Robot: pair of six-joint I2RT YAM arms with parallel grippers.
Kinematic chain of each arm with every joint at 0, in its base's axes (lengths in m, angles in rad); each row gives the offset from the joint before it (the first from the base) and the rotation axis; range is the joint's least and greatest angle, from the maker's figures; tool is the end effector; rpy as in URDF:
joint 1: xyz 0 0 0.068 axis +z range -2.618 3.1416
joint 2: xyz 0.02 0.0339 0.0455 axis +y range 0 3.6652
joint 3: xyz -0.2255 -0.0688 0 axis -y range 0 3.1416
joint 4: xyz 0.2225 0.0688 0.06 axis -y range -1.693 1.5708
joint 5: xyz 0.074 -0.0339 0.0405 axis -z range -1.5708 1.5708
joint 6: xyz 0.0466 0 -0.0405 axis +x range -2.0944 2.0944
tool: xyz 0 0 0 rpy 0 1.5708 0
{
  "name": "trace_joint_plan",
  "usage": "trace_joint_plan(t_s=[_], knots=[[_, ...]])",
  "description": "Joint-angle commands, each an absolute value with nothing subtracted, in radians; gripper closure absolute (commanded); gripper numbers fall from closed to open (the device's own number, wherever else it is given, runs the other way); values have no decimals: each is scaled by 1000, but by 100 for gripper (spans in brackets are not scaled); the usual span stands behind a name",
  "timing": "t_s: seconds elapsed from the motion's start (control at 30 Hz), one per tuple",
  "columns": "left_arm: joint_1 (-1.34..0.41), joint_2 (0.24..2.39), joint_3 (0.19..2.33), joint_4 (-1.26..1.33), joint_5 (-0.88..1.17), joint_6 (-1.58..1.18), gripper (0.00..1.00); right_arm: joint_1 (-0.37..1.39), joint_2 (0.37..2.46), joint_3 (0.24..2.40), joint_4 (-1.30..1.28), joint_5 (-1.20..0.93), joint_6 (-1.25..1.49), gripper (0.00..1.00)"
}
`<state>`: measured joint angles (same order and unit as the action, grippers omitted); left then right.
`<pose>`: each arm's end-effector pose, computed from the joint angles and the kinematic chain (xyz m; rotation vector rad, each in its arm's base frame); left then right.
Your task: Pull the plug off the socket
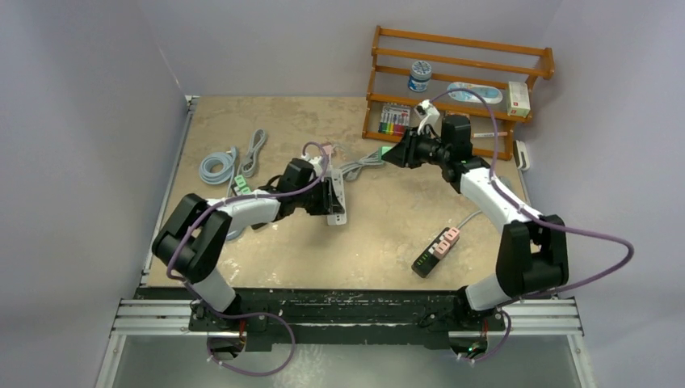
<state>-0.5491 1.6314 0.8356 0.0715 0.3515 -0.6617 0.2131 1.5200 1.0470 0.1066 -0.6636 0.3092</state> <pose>0.2649 -0.1809 0.1436 0.0579 2.4618 -0.9877 0.3236 0.0994 0.2511 -0.3635 1.9478 0.9840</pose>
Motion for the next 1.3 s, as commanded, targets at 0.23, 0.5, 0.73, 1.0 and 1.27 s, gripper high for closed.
trace_joint_plan(t_s=[0.23, 0.5, 0.73, 1.0, 1.27], knots=[[-707, 1812, 1126, 31, 457, -546, 100, 150, 1245, 954, 218, -129, 398, 100], [-823, 1969, 1359, -143, 509, -360, 100, 150, 1048, 857, 249, 123, 400, 100], [-883, 1966, 1457, -324, 552, -141, 100, 150, 948, 800, 279, 220, 430, 100], [-884, 1964, 1582, -510, 527, 69, 100, 150, 913, 787, 290, 259, 431, 100], [-873, 1978, 1688, -645, 486, 280, 100, 151, 902, 800, 300, 318, 403, 100]])
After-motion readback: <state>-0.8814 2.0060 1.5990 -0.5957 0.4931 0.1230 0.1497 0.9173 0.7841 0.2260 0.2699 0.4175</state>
